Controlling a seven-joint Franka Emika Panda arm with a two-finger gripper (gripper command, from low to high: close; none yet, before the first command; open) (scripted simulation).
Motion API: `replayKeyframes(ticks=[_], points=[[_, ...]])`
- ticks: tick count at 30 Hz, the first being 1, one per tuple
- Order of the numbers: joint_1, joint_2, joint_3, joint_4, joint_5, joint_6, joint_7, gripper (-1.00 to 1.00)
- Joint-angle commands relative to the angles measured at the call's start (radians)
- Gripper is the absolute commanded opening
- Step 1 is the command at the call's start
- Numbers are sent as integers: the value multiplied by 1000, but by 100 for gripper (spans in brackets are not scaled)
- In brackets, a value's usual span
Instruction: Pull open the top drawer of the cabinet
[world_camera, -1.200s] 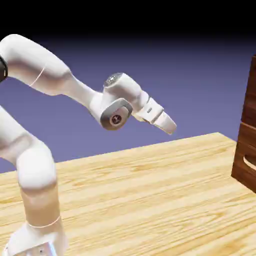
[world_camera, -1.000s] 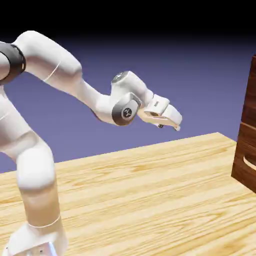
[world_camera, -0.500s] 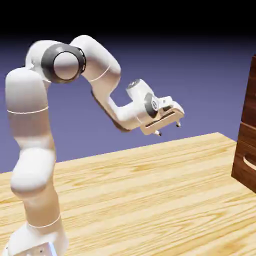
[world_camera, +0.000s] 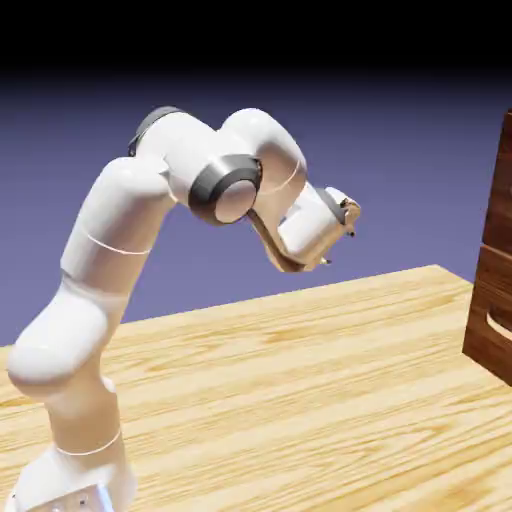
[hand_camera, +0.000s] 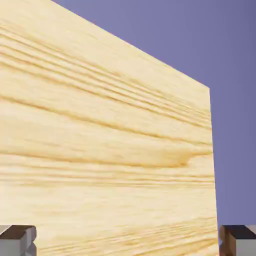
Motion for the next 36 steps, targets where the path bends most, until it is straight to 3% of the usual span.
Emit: replayKeyframes(ticks=[1,26,36], points=[[-15,31,25,25,-44,-4,-3,0],[-377,793,649,639,-1123,-104,-73,0],[-169,868,681,965,-996,-1,-313,0]])
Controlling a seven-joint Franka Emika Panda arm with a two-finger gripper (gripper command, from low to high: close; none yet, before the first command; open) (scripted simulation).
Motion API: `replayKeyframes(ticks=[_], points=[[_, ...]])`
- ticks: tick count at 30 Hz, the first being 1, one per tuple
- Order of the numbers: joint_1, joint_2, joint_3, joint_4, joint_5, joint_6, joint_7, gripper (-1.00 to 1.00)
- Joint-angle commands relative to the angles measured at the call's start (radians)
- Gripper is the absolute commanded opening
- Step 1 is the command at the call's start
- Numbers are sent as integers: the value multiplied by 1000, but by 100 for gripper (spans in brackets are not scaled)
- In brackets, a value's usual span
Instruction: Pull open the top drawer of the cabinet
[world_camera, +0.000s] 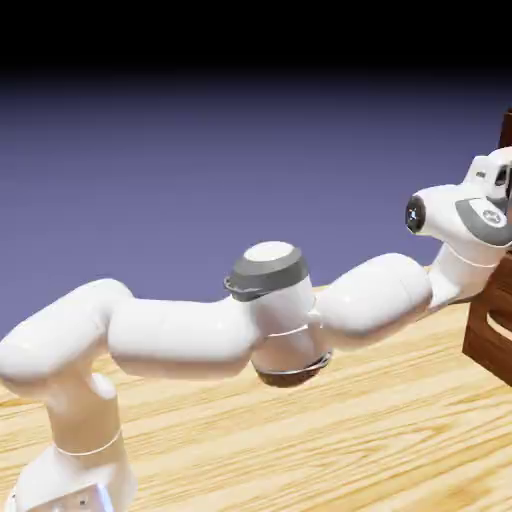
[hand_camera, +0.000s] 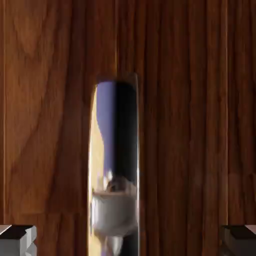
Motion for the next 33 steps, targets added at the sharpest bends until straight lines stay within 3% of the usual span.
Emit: replayKeyframes(ticks=[1,3,4,33], points=[[23,8,4,36,14,11,-27,0],[65,24,10,102,40,32,-75,0],[65,24,10,102,40,32,-75,-100],[-573,47,130,-913,-179,-341,199,-100]])
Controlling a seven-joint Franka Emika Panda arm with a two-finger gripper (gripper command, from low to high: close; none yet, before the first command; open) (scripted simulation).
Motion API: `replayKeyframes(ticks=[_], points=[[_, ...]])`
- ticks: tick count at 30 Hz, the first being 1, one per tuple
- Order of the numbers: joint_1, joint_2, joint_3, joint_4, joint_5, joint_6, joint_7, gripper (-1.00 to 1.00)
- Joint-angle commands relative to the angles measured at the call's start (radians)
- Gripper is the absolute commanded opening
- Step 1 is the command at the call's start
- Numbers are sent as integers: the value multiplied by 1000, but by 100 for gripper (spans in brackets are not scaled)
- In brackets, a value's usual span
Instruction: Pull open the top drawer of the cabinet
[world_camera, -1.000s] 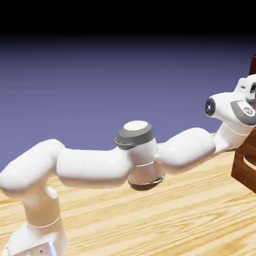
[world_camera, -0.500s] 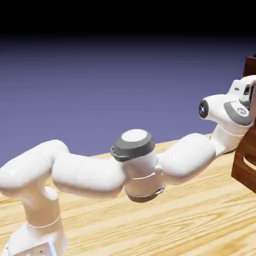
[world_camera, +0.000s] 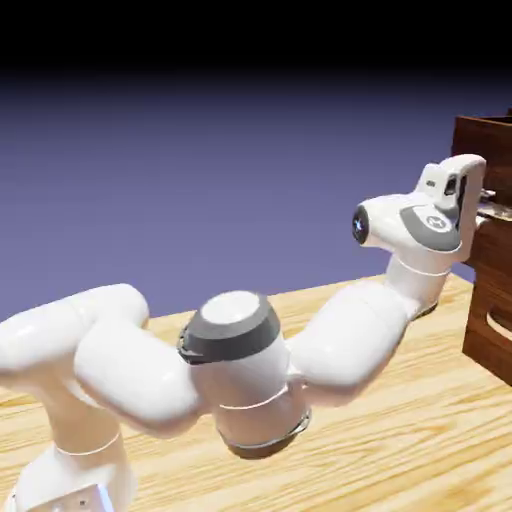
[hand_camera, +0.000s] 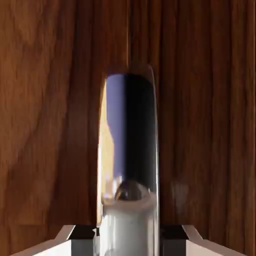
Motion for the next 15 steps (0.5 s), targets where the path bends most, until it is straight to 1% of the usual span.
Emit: replayKeyframes(ticks=[1,12,13,14,15], points=[[-25,1,4,-36,-2,-11,6,-100],[-331,17,66,-435,27,-105,47,-100],[-331,17,66,-435,27,-105,47,100],[-331,17,66,-435,27,-105,47,100],[-363,20,74,-471,33,-109,49,100]])
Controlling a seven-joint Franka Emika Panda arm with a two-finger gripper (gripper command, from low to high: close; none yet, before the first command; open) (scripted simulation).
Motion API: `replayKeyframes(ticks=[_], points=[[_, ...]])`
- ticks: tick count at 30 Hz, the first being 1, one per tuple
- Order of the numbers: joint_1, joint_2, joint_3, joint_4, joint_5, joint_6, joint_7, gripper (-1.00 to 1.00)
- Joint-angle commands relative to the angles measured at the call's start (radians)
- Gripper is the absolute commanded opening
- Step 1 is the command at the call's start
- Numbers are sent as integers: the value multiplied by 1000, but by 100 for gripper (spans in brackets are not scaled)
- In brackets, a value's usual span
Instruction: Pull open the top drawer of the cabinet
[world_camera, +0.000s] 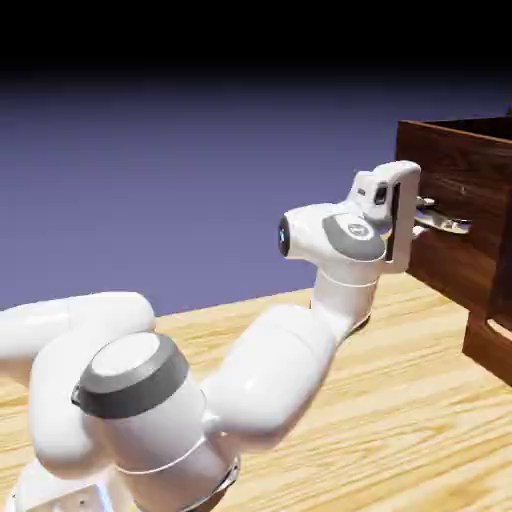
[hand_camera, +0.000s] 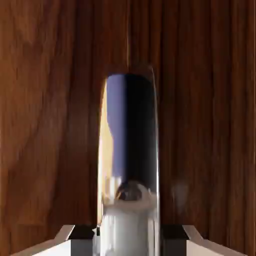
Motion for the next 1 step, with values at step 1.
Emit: replayKeyframes(ticks=[1], points=[[-32,3,8,-36,7,-4,2,100]])
